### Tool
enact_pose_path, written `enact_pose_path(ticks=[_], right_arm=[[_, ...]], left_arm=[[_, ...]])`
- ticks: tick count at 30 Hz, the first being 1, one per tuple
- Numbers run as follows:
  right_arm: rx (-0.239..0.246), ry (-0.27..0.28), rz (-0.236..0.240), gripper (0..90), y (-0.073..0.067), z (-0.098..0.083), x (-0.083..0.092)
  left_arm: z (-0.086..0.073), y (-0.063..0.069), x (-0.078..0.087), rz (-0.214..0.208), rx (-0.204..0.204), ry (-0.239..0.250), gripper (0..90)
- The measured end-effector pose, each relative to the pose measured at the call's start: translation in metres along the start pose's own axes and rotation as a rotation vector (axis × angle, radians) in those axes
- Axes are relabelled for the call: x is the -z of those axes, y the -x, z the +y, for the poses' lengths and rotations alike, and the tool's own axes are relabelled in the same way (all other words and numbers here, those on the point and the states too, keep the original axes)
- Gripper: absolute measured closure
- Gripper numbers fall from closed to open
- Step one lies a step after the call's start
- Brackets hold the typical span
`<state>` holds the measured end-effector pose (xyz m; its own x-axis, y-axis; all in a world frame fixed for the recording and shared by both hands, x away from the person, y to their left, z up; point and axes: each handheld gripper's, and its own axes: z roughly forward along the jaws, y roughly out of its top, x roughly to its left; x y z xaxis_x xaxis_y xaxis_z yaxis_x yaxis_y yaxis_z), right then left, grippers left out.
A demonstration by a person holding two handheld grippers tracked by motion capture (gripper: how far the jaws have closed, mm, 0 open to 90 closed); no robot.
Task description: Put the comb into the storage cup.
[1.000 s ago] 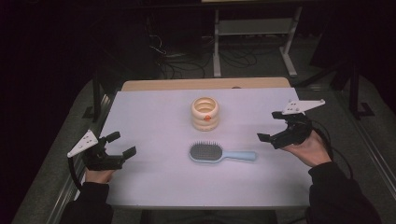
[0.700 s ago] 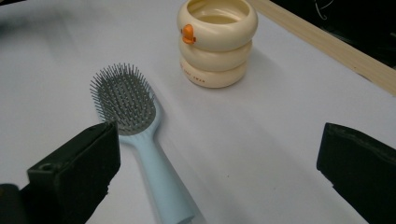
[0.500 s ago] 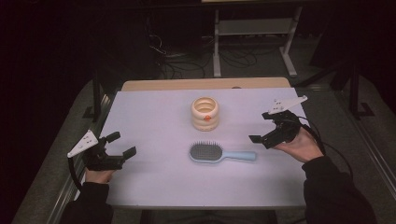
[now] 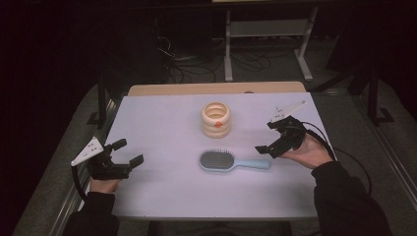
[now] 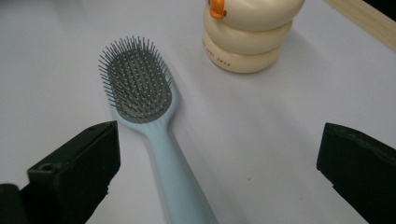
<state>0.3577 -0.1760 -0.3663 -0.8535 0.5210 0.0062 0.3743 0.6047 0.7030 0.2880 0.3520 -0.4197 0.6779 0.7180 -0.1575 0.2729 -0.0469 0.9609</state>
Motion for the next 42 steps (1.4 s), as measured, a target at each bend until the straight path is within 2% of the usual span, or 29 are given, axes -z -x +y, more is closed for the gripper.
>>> enact_pose_path(ticks=[21, 34, 42], right_arm=[[0.092, -0.121, 0.058, 0.0, -0.009, 0.022, -0.023], [0.146, -0.180, 0.093, 0.0, -0.012, 0.023, -0.042], [0.157, -0.196, 0.115, 0.0, -0.011, 0.023, -0.051]], left_arm=[[0.000, 0.000, 0.000, -0.002, 0.000, 0.001, 0.0], [0.000, 0.000, -0.001, -0.004, 0.000, 0.000, 0.0], [0.000, 0.000, -0.001, -0.001, -0.003, -0.005, 0.0]])
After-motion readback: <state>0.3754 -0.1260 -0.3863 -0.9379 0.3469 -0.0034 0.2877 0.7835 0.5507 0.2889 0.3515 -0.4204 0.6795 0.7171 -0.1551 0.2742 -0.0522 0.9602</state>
